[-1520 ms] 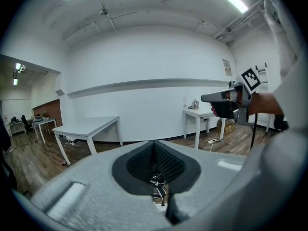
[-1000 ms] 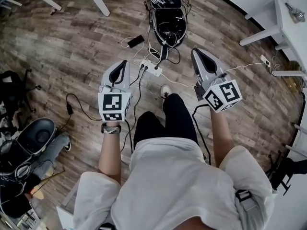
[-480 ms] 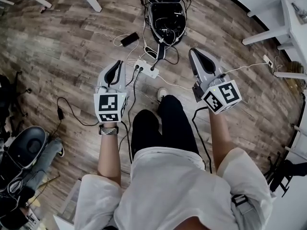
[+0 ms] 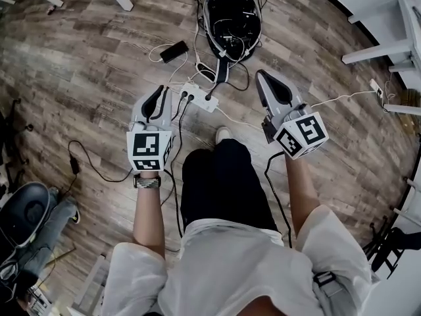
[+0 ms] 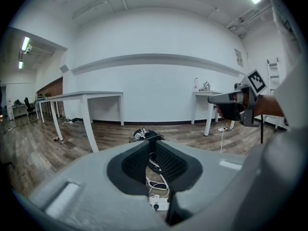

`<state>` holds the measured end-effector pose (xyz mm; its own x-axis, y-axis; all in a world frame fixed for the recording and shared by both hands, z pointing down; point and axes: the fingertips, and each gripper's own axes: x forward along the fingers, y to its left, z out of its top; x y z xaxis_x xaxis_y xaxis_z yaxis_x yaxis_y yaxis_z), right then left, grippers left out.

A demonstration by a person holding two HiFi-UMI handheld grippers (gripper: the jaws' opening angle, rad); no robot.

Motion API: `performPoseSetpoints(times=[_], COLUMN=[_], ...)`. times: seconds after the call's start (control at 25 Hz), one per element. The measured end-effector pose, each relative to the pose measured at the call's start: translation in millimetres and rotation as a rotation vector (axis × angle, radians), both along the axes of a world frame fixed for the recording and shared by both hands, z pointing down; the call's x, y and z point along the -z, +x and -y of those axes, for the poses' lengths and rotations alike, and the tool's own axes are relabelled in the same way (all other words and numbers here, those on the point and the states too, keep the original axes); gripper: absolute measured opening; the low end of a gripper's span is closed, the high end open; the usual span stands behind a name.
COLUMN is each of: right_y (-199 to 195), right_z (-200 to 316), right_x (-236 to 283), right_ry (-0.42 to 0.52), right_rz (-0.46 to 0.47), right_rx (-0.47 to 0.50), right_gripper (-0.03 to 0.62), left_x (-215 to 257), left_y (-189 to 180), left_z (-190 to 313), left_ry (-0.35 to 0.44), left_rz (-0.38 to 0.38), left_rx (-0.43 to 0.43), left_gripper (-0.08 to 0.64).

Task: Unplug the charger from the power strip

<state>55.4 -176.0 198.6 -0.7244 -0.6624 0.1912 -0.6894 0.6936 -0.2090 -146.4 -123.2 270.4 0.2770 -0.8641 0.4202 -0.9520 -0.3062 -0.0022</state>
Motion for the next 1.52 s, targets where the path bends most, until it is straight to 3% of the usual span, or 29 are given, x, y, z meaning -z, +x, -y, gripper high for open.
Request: performPoseSetpoints(times=[0.32,0.8,1.2,1.52], right_y=[-2.5,-16.9,-17.5,-32.7], right_z=[4.6,10.8,7.8,-2.2], right_x=[-100.0,-242.5,-342.8,-419.5], right_ry=[0.003,-0.043,-0.097,-0.12], right_rz=[-0.004,-0.02,-0.053,-0.124], right_rx=[-0.001,0.026,0.001,0.037], right_gripper=[0.002,0.002,0.002,0.002], left_x=[-93.1,-207.2,-311.6,-380.3], left_y=[2.5,-25.5,-17.0,3.0], left_z=[1.7,-12.8,-10.1,-10.5], left_ry=[0.009,0.001,-0.067,-0.098], left_rz=[0.005,-0.021,-0.078,-0.115], left_rx=[-0.008,0.037,-0.005,-0.061], left_gripper=[0.049,0.066,0.081,0.107])
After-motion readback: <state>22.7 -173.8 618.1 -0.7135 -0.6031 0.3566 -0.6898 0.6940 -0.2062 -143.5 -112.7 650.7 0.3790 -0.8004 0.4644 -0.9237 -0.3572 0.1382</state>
